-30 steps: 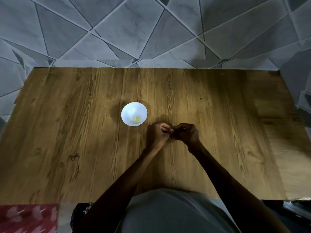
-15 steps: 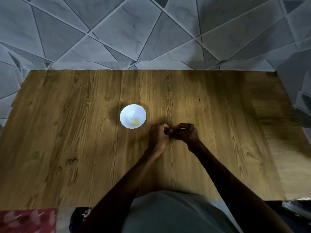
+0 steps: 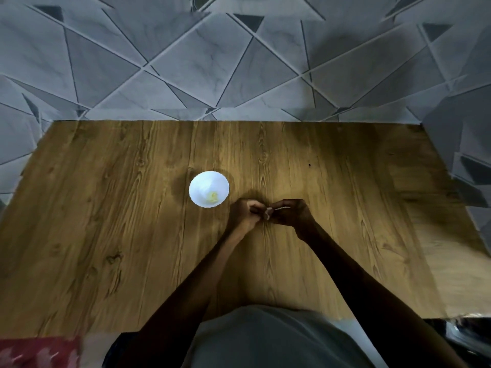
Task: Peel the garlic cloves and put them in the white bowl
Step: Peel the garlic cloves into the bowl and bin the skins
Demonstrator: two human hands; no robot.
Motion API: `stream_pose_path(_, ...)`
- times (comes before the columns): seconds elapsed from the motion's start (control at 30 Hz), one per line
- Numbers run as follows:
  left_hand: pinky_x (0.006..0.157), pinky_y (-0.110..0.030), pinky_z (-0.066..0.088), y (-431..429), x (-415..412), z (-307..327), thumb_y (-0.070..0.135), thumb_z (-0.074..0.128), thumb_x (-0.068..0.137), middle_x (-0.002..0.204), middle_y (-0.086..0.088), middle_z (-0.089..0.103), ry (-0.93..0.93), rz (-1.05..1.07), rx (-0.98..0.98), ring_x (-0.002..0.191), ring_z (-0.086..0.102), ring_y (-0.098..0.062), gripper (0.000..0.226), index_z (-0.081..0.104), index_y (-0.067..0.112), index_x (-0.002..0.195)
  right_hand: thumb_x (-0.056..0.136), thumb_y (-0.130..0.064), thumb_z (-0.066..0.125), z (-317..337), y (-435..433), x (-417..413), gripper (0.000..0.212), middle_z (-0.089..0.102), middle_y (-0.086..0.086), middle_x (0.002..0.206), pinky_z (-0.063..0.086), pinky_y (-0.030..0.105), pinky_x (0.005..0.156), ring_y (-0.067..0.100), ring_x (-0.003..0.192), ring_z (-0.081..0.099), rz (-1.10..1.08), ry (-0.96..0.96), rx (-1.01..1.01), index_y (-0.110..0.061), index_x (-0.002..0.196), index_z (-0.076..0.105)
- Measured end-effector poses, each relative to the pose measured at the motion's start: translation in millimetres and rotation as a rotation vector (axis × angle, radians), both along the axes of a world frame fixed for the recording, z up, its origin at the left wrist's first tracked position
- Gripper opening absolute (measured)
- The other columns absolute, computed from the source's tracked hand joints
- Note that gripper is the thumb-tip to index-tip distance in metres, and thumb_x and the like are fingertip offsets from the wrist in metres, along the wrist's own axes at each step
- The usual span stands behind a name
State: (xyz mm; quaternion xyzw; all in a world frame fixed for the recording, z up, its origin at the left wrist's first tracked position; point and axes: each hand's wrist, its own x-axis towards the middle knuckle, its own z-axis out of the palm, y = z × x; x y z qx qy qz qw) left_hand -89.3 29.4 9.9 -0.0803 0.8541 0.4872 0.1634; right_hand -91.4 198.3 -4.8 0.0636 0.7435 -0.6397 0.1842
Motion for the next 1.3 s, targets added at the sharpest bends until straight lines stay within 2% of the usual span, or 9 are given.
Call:
stream_pose_path(0.17, 0.058, -0.001, 0.043, 2, 1, 8, -0.002, 0.071, 0.082, 0.092, -0.003, 0.066, -0.076, 0.135, 0.137, 0.077, 0.058, -0.006, 0.023, 0.072, 0.001, 0.104, 0.079, -0.002, 0.078, 8, -9, -3, 0.024, 0.074, 0.021, 0.095, 0.061, 0.031, 0.072, 0.031, 0.089, 0.073, -0.101, -0.049, 0.007, 0.008, 0.100, 0.071)
stream_pose_path(0.3, 0.062, -0.017, 0.057, -2, 5, 14, -0.008, 0.069, 0.081, 0.091, -0.015, 0.070, -0.117, 0.216, 0.277, 0.079, 0.069, -0.021, 0.019, 0.071, -0.002, 0.099, 0.086, 0.013, 0.061, 12, -6, -9, 0.025, 0.070, 0.020, 0.100, 0.058, 0.023, 0.066, 0.018, 0.078, 0.070, -0.077, -0.174, 0.044, 0.012, 0.111, 0.065)
stream_pose_path(0.43, 0.058, -0.017, 0.055, -5, 6, 20, -0.007, 0.071, 0.079, 0.084, -0.016, 0.069, -0.086, 0.223, 0.318, 0.072, 0.067, -0.018, 0.019, 0.069, -0.005, 0.098, 0.087, 0.012, 0.063, 16, -10, -10, 0.027, 0.071, 0.024, 0.093, 0.061, 0.032, 0.073, 0.029, 0.078, 0.072, -0.080, -0.132, -0.073, 0.021, 0.112, 0.060)
stream_pose_path(0.57, 0.054, -0.012, 0.051, -2, 8, 29, -0.005, 0.075, 0.077, 0.077, -0.011, 0.068, -0.023, 0.206, 0.294, 0.062, 0.066, -0.008, 0.021, 0.069, -0.006, 0.097, 0.080, 0.004, 0.074, 22, -16, -9, 0.018, 0.070, 0.031, 0.098, 0.059, 0.045, 0.084, 0.041, 0.089, 0.070, -0.145, -0.121, -0.041, 0.008, 0.098, 0.071)
stream_pose_path(0.63, 0.050, -0.009, 0.047, 1, 8, 32, -0.002, 0.076, 0.077, 0.070, -0.005, 0.066, -0.002, 0.207, 0.281, 0.051, 0.062, 0.003, 0.020, 0.069, -0.005, 0.095, 0.081, 0.008, 0.069, 25, -15, -11, 0.016, 0.070, 0.028, 0.090, 0.060, 0.043, 0.080, 0.034, 0.078, 0.072, -0.117, -0.135, -0.050, 0.010, 0.097, 0.069)
stream_pose_path(0.77, 0.045, -0.009, 0.043, 6, 7, 34, 0.005, 0.082, 0.074, 0.064, 0.000, 0.064, 0.001, 0.220, 0.254, 0.047, 0.059, 0.001, 0.021, 0.070, -0.003, 0.089, 0.085, 0.017, 0.059, 26, -13, -16, 0.019, 0.070, 0.015, 0.073, 0.060, 0.031, 0.067, 0.019, 0.059, 0.071, -0.050, -0.182, -0.101, 0.016, 0.103, 0.064)
stream_pose_path(0.93, 0.045, -0.011, 0.044, 7, 6, 33, 0.012, 0.085, 0.071, 0.065, 0.000, 0.068, 0.002, 0.212, 0.191, 0.054, 0.062, -0.005, 0.016, 0.072, 0.007, 0.080, 0.082, 0.011, 0.069, 29, -19, -11, 0.009, 0.070, 0.019, 0.079, 0.062, 0.032, 0.066, 0.024, 0.064, 0.071, -0.135, -0.149, -0.011, 0.001, 0.082, 0.071)
stream_pose_path(1.13, 0.046, -0.008, 0.043, 3, 6, 34, 0.009, 0.081, 0.074, 0.072, -0.001, 0.068, -0.083, 0.198, 0.183, 0.056, 0.060, 0.000, 0.018, 0.073, 0.004, 0.090, 0.080, 0.016, 0.068, 20, -11, -15, 0.021, 0.074, 0.007, 0.071, 0.061, 0.029, 0.067, 0.016, 0.064, 0.073, 0.024, -0.101, -0.002, 0.017, 0.101, 0.066)
stream_pose_path(1.3, 0.044, -0.006, 0.041, 3, 5, 33, 0.001, 0.079, 0.075, 0.069, 0.000, 0.064, -0.094, 0.183, 0.229, 0.044, 0.057, 0.010, 0.021, 0.071, -0.002, 0.094, 0.077, 0.009, 0.075, 16, -11, -12, 0.024, 0.072, 0.025, 0.090, 0.062, 0.035, 0.072, 0.024, 0.071, 0.073, -0.016, -0.036, 0.002, 0.015, 0.098, 0.069)
